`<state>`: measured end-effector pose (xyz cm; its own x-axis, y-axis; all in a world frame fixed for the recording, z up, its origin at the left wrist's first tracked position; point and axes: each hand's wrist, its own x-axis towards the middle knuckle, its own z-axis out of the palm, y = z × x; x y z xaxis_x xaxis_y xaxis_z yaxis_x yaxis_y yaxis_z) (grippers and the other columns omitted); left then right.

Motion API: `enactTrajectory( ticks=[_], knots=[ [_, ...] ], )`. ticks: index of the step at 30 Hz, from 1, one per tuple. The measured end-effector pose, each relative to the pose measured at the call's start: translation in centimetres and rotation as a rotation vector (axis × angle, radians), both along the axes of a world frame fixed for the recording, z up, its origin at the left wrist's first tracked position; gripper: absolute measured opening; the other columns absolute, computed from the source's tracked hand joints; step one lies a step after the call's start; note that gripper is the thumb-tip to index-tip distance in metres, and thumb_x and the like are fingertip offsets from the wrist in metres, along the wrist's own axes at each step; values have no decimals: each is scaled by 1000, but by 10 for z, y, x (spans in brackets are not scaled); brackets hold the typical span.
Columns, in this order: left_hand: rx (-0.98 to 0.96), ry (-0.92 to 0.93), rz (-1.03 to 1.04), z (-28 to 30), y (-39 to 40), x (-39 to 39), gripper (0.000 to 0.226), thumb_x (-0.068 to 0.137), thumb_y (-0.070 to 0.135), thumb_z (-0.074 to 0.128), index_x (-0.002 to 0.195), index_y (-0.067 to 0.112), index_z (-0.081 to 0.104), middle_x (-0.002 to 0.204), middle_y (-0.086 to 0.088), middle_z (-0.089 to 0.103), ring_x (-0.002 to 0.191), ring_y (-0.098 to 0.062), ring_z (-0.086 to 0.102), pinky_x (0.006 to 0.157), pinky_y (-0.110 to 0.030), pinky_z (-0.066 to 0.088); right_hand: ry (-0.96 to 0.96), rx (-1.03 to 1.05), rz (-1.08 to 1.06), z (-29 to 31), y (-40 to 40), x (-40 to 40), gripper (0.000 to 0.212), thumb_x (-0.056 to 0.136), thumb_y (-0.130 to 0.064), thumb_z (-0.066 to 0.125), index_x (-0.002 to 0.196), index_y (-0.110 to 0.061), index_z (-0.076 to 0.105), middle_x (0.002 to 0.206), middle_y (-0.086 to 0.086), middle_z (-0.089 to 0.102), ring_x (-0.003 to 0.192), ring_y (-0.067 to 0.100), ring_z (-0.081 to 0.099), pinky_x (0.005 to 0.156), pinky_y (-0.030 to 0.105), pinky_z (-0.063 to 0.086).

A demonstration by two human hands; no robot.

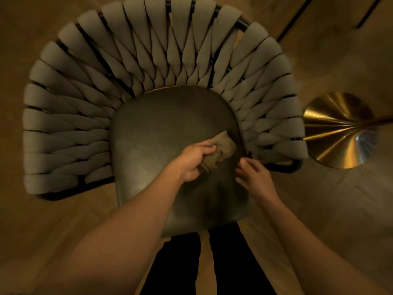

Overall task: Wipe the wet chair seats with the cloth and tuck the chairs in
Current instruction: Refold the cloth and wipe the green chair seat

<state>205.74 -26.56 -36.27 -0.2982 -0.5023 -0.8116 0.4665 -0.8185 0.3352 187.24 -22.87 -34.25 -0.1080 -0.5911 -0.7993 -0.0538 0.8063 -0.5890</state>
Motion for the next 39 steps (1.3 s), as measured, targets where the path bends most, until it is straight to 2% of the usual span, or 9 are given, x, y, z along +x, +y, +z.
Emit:
enactTrajectory(
  ticks=[3, 6, 10, 15, 18, 22, 28, 32, 39],
  knots=[
    [26, 126, 41, 51, 38, 7, 38, 95, 7, 50, 132, 9, 56, 132, -22, 58, 117, -35, 57, 96, -42, 47, -95, 106, -58, 35, 27, 2, 11, 101, -30, 61, 108, -22, 65, 119, 8, 68, 105, 20, 65, 85, 36, 53],
    [54, 182, 51, 90, 70, 8, 45, 88, 8, 53, 133, 7, 54, 131, -22, 58, 113, -36, 59, 93, -44, 51, -266, 164, -173, 67, 47, 10, 31, 103, -41, 52, 104, -14, 68, 95, 8, 73, 91, 24, 67, 77, 35, 52],
    [76, 233, 103, 144, 116, 16, 44, 85, 12, 52, 129, 6, 57, 123, -21, 61, 99, -32, 65, 87, -44, 54, -465, 191, -133, 120, 79, 24, 62, 103, -59, 35, 118, -10, 70, 110, 11, 75, 101, 24, 69, 99, 46, 50],
    [94, 181, 122, 194, 168, 28, 39, 83, 14, 52, 120, 6, 61, 105, -17, 69, 84, -27, 70, 76, -38, 59, -485, 45, -8, 170, 108, 42, 26, 83, -33, 68, 98, -10, 70, 98, 8, 72, 97, 21, 70, 85, 39, 58],
    [32, 37, 109, 206, 189, 32, 32, 89, 11, 51, 118, 7, 64, 108, -16, 69, 87, -25, 69, 79, -38, 57, -467, -38, 76, 182, 118, 49, 5, 95, -12, 66, 91, -9, 67, 89, 4, 71, 88, 14, 70, 86, 37, 59],
    [-51, -170, 94, 221, 212, 34, 25, 96, 14, 54, 115, 3, 66, 107, -19, 70, 88, -25, 68, 78, -35, 56, -406, -62, 239, 198, 120, 56, 12, 99, -8, 62, 87, -11, 62, 86, 2, 65, 84, 12, 65, 81, 34, 58],
    [-206, -313, -26, 232, 226, 57, 48, 71, 21, 76, 113, 0, 65, 103, -20, 67, 86, -26, 64, 74, -33, 56, -319, -74, 405, 211, 117, 80, 14, 103, -7, 56, 91, -14, 59, 91, 4, 63, 85, 13, 63, 73, 29, 59],
    [-245, -366, -136, 239, 224, 105, 26, 85, 13, 70, 109, 5, 65, 91, -12, 71, 74, -18, 69, 60, -29, 57, -277, -82, 444, 212, 120, 115, 13, 104, -7, 55, 94, -14, 60, 94, 4, 66, 89, 14, 67, 80, 33, 59],
    [-337, -433, -313, 239, 230, 239, 19, 91, 14, 65, 108, 5, 63, 89, -10, 72, 80, -17, 68, 76, -33, 56, -266, -65, 412, 220, 139, 226, 6, 100, -14, 63, 95, -12, 61, 92, 3, 66, 90, 14, 67, 81, 31, 61]
  ],
)
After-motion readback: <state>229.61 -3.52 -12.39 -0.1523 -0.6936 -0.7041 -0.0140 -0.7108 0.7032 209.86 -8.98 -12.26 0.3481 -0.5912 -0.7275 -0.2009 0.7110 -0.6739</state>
